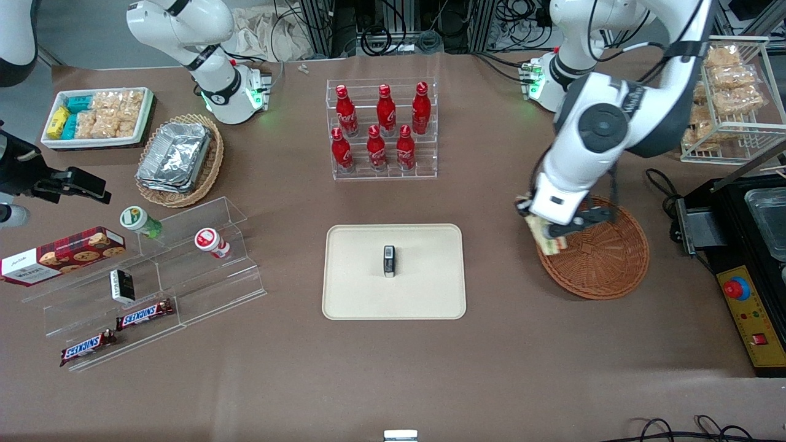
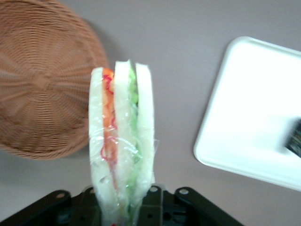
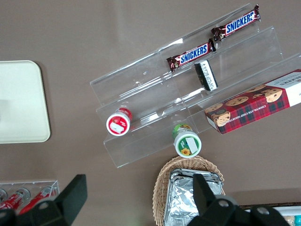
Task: Place sandwich from basket to tray
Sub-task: 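Lift the sandwich and carry it with the left gripper over the cream tray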
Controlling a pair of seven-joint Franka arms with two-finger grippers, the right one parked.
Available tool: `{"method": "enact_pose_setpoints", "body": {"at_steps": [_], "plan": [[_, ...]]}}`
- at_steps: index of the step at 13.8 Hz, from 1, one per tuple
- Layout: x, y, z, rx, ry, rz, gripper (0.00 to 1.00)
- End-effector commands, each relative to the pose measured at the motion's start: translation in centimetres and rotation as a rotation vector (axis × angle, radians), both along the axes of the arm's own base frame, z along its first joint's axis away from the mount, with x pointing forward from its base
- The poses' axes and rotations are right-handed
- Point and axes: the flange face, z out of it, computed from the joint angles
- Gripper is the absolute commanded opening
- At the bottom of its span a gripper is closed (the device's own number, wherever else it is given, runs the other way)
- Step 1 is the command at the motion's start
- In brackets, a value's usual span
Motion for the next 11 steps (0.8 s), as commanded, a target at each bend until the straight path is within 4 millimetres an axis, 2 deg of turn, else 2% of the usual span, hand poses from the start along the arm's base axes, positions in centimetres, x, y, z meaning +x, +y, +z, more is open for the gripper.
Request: {"method": "enact_pose_setpoints", "body": {"at_steps": [1,4,8,9,11], "plan": [[0.4,-6.5,-2.5,-0.072,-0.011,-0.148,0.00],[-0.4,-11.1,-6.8,-0.094,-0.060,-0.268,0.00],[0.2,-13.3,-12.2,-0.070,-0.057,-0.311,0.00],[0.7,-13.8,-13.1,-0.081,-0.056,-0.301,0.00],[1.3,-16.2,-14.5,-0.092,-0.068,-0.311,0.00]]}}
